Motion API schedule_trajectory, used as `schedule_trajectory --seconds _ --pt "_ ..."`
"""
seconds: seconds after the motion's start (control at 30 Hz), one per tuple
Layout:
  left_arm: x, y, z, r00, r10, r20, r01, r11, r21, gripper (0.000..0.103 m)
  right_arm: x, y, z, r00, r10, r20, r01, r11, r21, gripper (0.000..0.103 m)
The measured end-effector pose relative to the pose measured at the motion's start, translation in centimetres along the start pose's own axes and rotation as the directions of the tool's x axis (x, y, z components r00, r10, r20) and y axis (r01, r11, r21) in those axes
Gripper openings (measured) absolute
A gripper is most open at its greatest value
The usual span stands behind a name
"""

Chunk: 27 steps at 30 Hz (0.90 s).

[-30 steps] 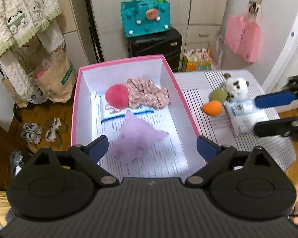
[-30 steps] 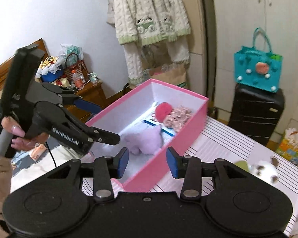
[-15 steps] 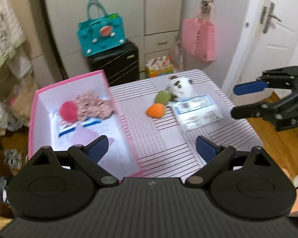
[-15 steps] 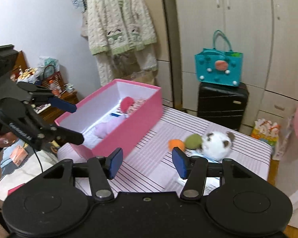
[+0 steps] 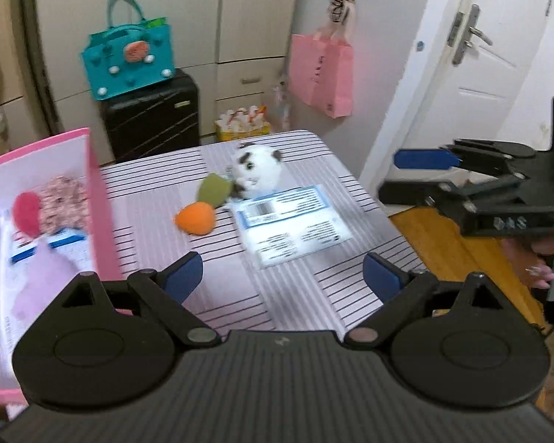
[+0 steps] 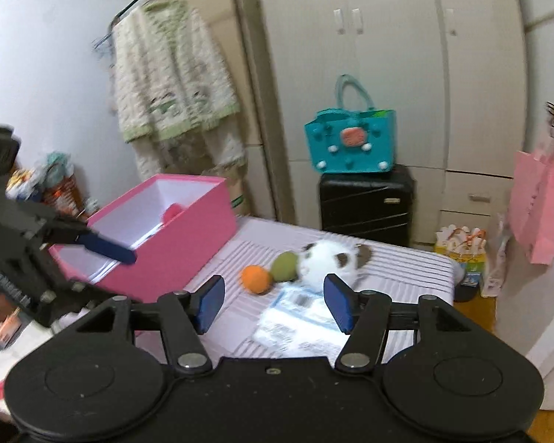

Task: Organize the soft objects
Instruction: 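Move both tools to the blue-and-white wipes pack on the bed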

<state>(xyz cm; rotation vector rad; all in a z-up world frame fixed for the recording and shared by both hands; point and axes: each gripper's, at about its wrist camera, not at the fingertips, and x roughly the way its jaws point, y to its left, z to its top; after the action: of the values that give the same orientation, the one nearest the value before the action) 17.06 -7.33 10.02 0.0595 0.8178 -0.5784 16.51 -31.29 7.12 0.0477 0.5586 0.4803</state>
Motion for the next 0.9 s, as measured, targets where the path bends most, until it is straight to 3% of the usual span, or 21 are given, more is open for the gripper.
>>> schedule_trajectory --seconds 0.17,0.3,0.43,0.6,0.73,0.77,0.83,0.9 --pt "3.3 -0.8 -0.7 0.996 0.068 0.066 -0.071 0.996 0.047 0.093 2.0 -2.4 -1.6 0.997 -0.067 0.023 0.067 0.998 0.016 0.065" --pt "6.3 -0.3 -1.0 0.998 -0.001 0.058 -0.001 0.999 0.046 0.093 4.2 -3.9 -3.3 0.997 -0.071 -0.036 0.073 0.996 0.052 0.065" --pt "8.5 -0.2 -1.5 0.996 0.035 0.081 -0.04 0.998 0.052 0.093 5.8 -5.0 -5.0 0.994 -0.08 -0.079 0.088 0.99 0.107 0.065" --pt "10.5 0.6 -2.1 0.994 0.046 0.102 -0.047 0.999 0.002 0.093 7.5 -6.7 -6.4 0.994 -0.068 -0.089 0.084 0.979 0.186 0.065" --pt "12.5 1.6 -2.2 0.998 0.021 0.067 -0.017 0.998 -0.066 0.091 8.4 -7.1 -7.6 0.993 -0.098 -0.07 0.111 0.971 0.214 0.065" --pt "12.8 1.7 -2.3 0.996 0.034 0.08 -0.027 0.996 -0.085 0.09 8.6 -7.1 -7.8 0.992 -0.105 -0.066 0.117 0.97 0.213 0.065" --pt "12.9 0.9 -2.6 0.98 0.127 0.152 -0.121 0.991 -0.048 0.09 9.0 -7.0 -8.1 0.991 -0.119 -0.064 0.129 0.969 0.209 0.065" --pt "13.1 0.4 -2.7 0.975 0.141 0.173 -0.138 0.99 -0.03 0.09 9.1 -6.7 -8.4 0.988 -0.146 -0.056 0.155 0.963 0.219 0.065"
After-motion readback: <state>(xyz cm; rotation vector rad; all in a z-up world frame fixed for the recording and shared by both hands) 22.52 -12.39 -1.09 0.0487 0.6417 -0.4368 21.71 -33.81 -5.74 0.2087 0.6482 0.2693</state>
